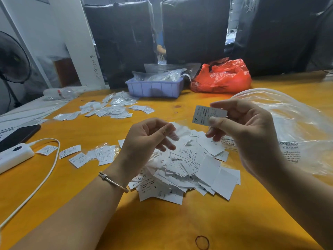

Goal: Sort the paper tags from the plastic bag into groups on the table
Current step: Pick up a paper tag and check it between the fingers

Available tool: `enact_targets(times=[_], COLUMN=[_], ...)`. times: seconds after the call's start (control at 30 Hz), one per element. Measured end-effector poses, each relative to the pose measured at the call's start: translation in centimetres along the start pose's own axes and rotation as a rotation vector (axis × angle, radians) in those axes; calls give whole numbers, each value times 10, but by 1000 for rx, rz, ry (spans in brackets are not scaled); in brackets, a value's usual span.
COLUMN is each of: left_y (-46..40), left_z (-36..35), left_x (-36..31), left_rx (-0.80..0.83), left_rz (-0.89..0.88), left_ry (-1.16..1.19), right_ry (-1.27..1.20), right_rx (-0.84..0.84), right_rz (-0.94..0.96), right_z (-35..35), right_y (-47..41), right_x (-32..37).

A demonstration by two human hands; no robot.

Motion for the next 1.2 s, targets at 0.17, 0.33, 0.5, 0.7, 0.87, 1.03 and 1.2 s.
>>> enact_targets(times=[0.17,0.33,0.5,0.7,0.87,1.03,1.2], left_y=[1,2,3,5,4,3,6], left_z=[0,-2,-4,-7,-7,-4,-7], left_x=[-1,-2,-2,-2,0,0,-1], left_rx=[-5,2,13,84,100,118,224], left_rz=[-29,-87,-86,-23,35,102,163], left_ry=[-28,-107,-121,-78,-60,-17,-1], right_ry=[24,27,80,210,181,148,235], right_rx=[49,117,218,246,250,164,178], right_rz=[-94,-167,-209,-168,-210,-243,-137], right_z=[-5,-8,-10,-10,-10,-4,-4], right_y=[3,5,7,6,4,-1,1], right_x=[-6,-10,-14,-19,-20,-21,-19])
Point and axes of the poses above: each hand's wrist, its own y-axis away from the middle knuckle, its own z-axis out of the back of the hand, x = y × z, the point moved 2 cm from there along -y, towards the middle knuckle, and after that the axes turned 7 degrees about -x, right-handed, at the moved point
